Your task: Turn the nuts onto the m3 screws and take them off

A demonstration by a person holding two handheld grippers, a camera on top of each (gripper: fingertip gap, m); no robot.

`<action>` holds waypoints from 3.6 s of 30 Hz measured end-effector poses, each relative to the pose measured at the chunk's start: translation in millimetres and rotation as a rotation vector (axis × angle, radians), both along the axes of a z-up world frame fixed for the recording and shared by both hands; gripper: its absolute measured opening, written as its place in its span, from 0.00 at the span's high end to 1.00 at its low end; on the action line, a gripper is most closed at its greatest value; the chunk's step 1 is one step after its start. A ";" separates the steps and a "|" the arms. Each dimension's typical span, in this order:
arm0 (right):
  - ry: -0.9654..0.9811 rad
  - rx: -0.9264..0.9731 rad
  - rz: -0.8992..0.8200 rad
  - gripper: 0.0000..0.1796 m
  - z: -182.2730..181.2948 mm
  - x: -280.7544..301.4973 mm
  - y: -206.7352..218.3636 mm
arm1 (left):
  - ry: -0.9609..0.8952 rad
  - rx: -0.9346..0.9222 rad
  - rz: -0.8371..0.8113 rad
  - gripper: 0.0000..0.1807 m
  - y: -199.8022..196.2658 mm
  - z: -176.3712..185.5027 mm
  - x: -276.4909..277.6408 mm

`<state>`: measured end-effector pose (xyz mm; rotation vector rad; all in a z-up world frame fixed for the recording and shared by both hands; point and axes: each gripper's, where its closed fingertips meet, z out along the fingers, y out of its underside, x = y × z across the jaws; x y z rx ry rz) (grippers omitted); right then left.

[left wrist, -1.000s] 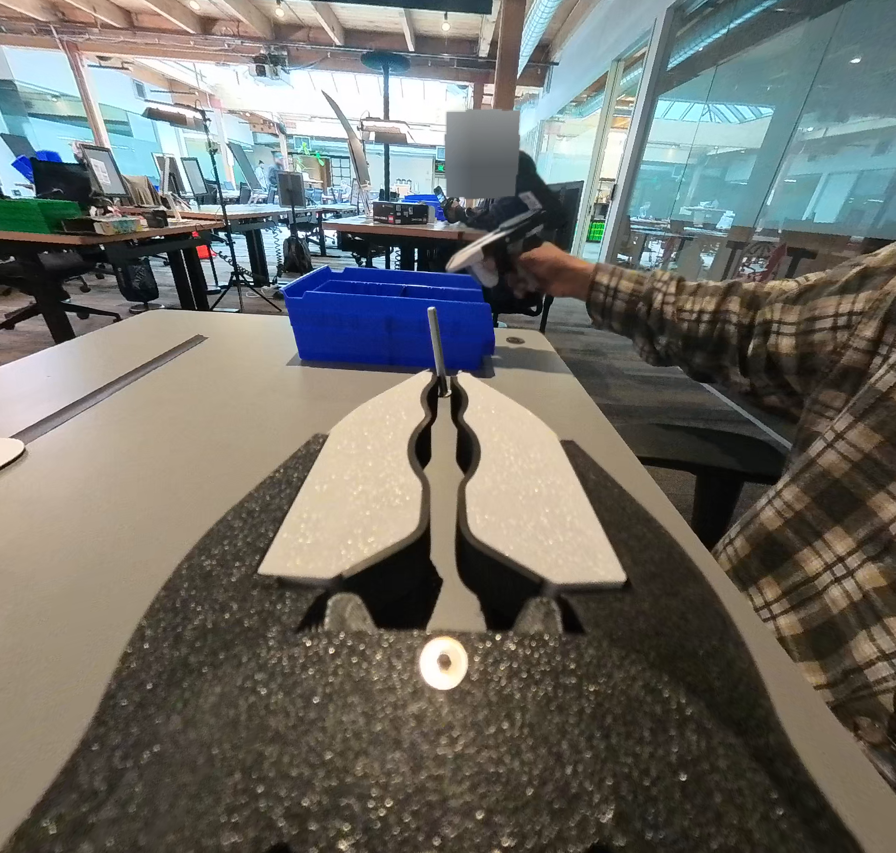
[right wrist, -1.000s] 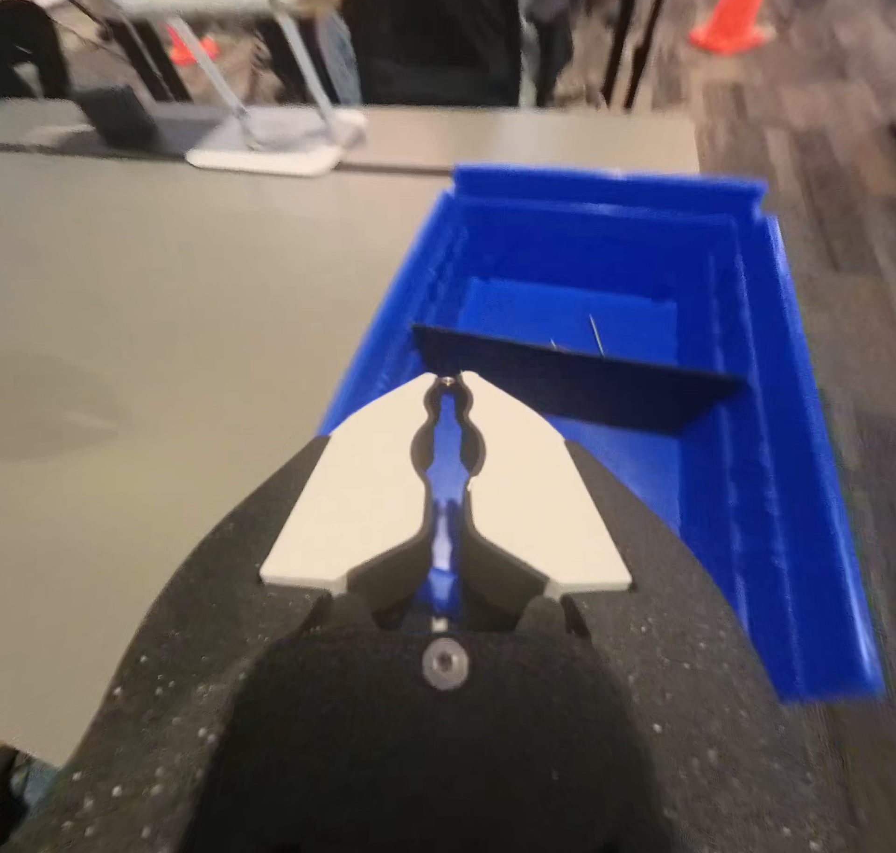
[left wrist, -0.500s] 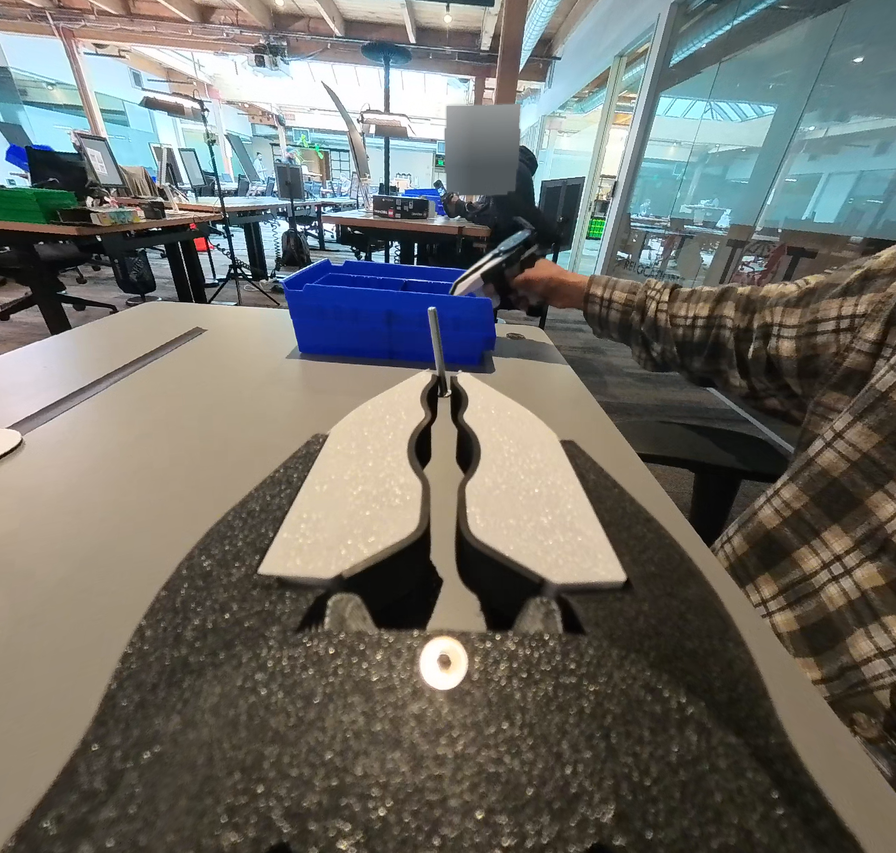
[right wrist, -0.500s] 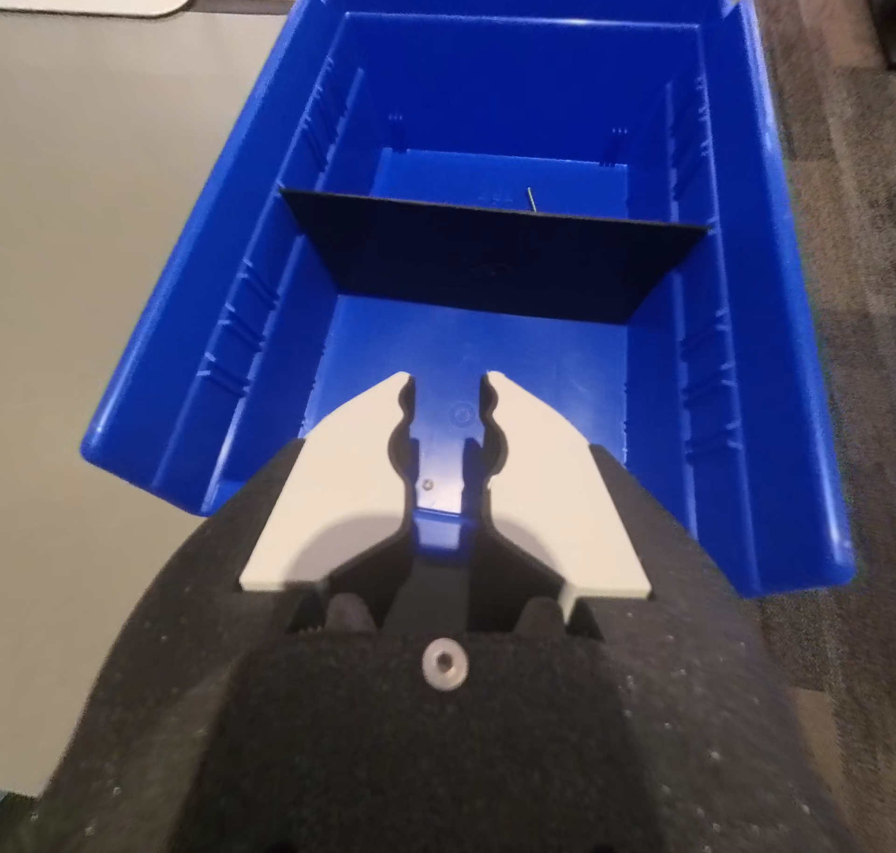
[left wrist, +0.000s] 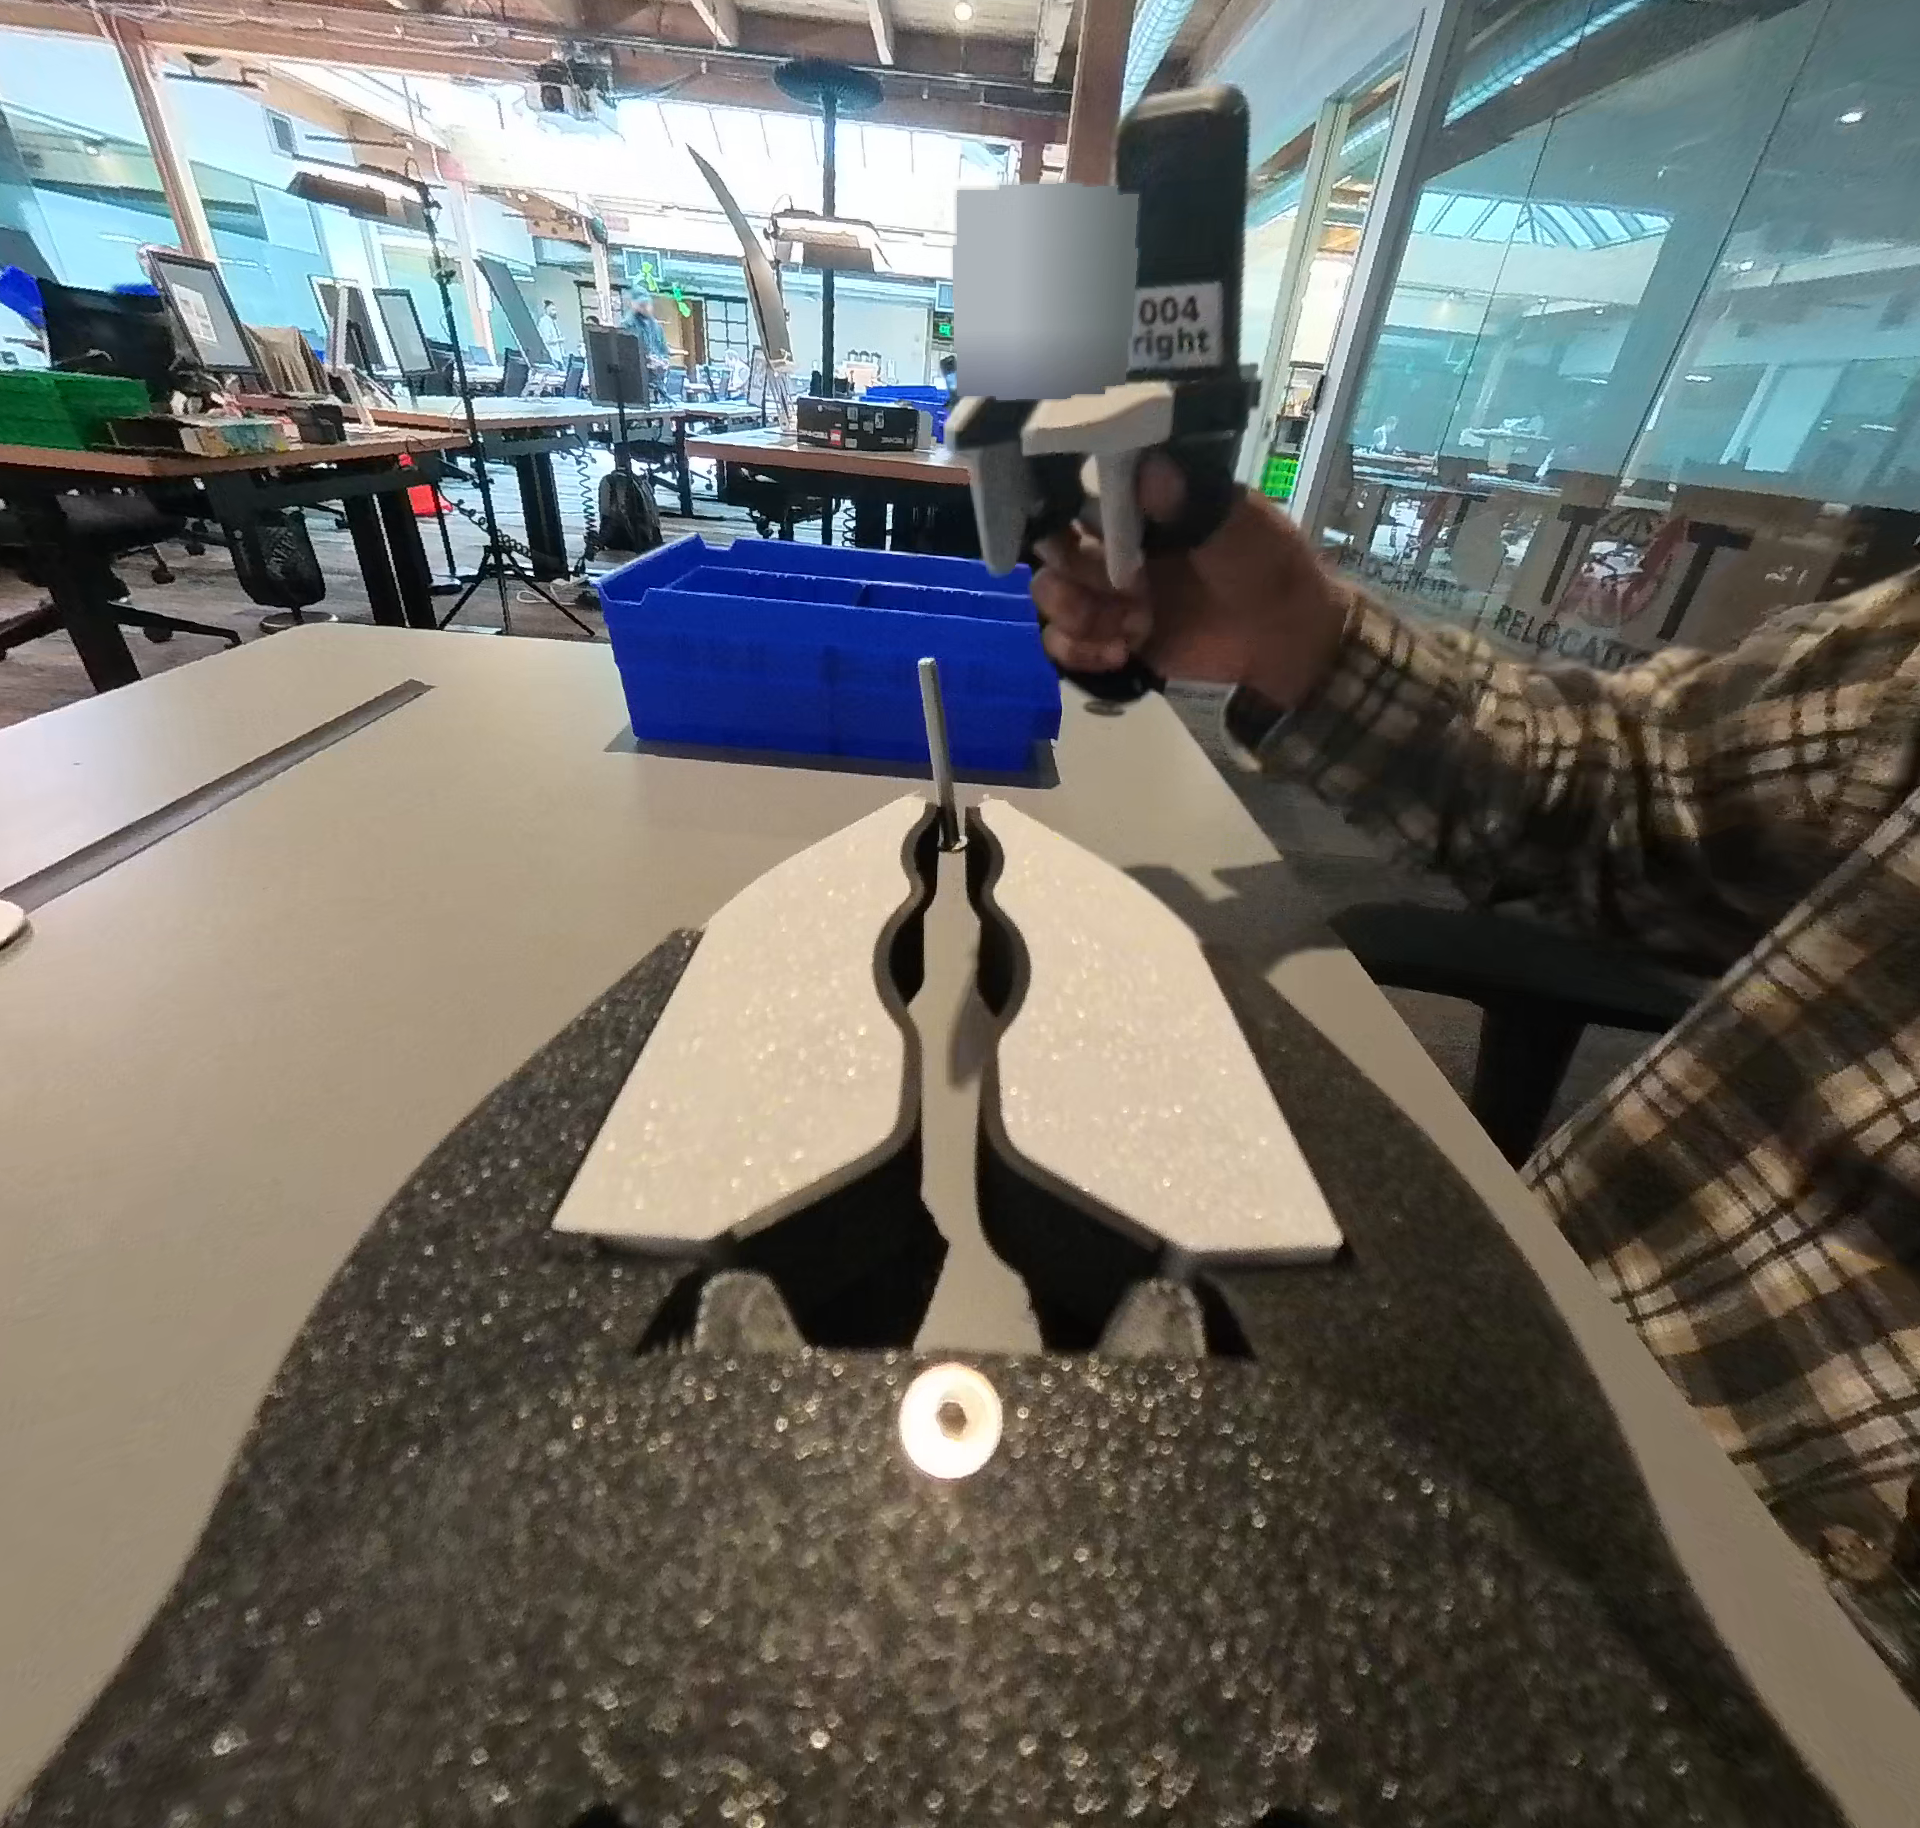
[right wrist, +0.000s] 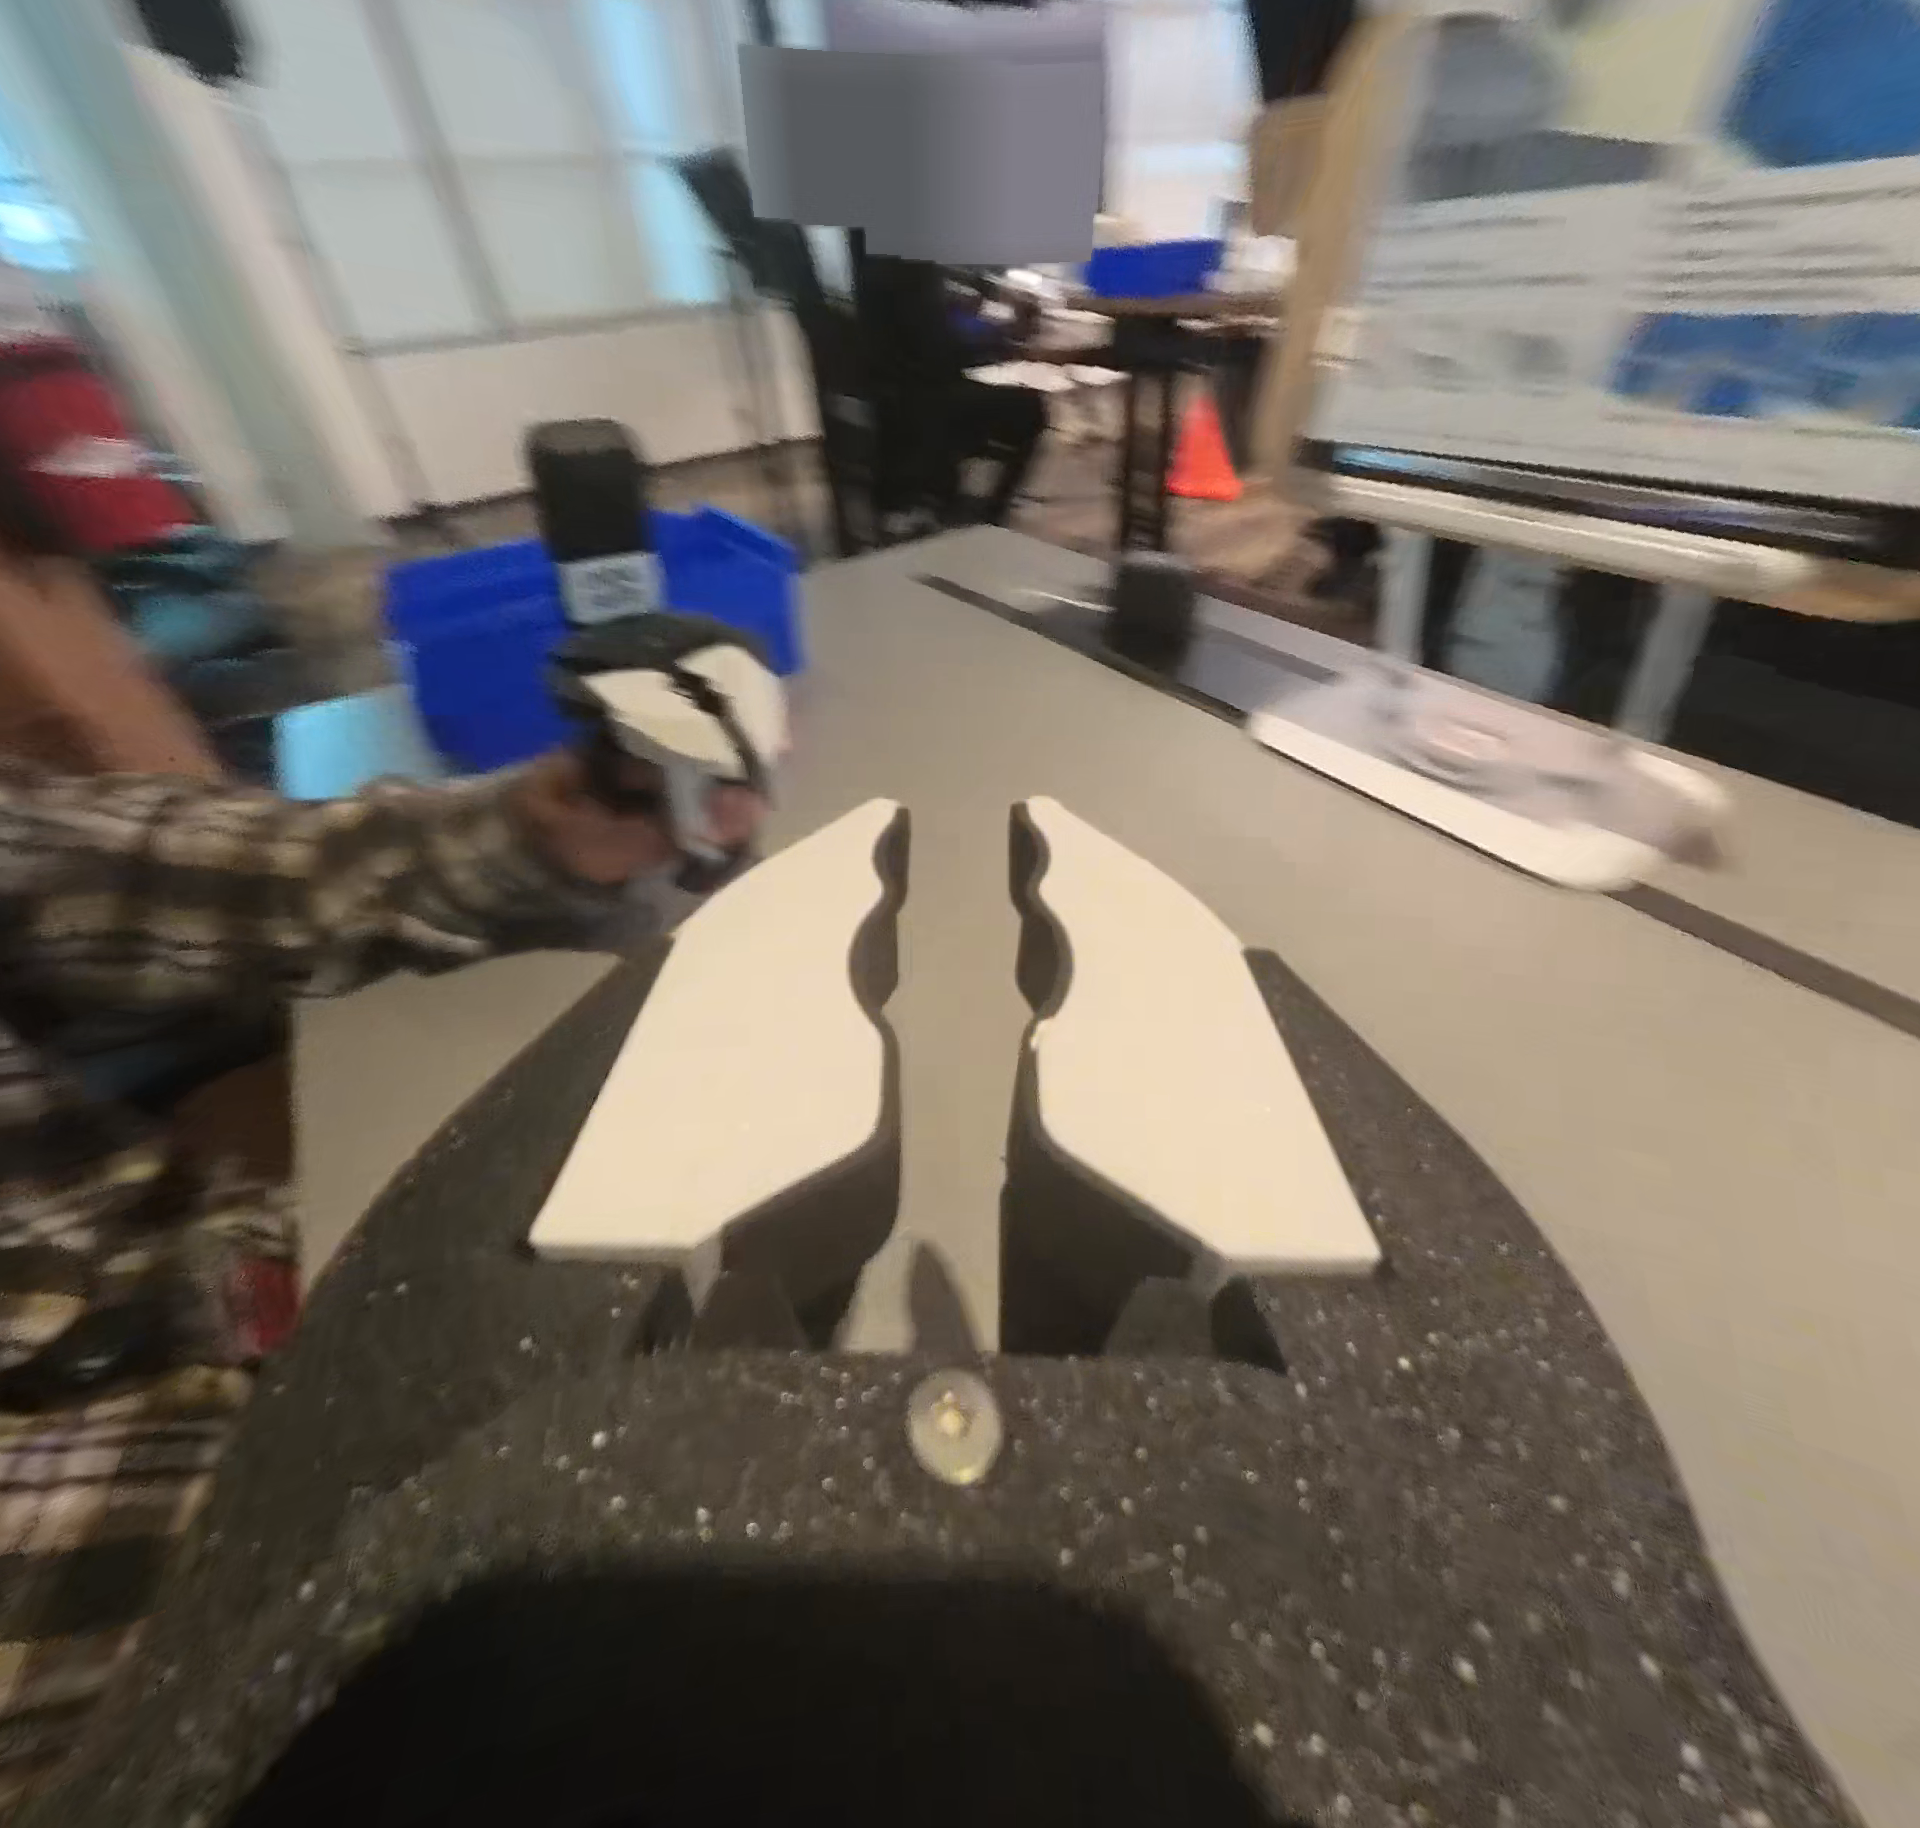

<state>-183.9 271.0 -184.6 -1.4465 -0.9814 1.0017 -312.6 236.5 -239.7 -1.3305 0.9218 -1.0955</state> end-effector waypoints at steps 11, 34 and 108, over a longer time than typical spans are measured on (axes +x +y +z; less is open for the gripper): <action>0.062 -0.014 0.375 0.90 -15.1 -148.4 -37.0 | -0.009 0.013 0.000 0.98 -1.9 5.3 -2.8; -0.062 -0.008 -0.187 0.99 27.3 38.6 100.5 | -0.053 -0.089 -0.037 0.67 2.4 0.8 8.7; -0.069 0.000 -0.243 0.55 -105.4 -28.1 75.9 | 0.346 0.075 0.901 0.68 -47.4 113.3 -305.6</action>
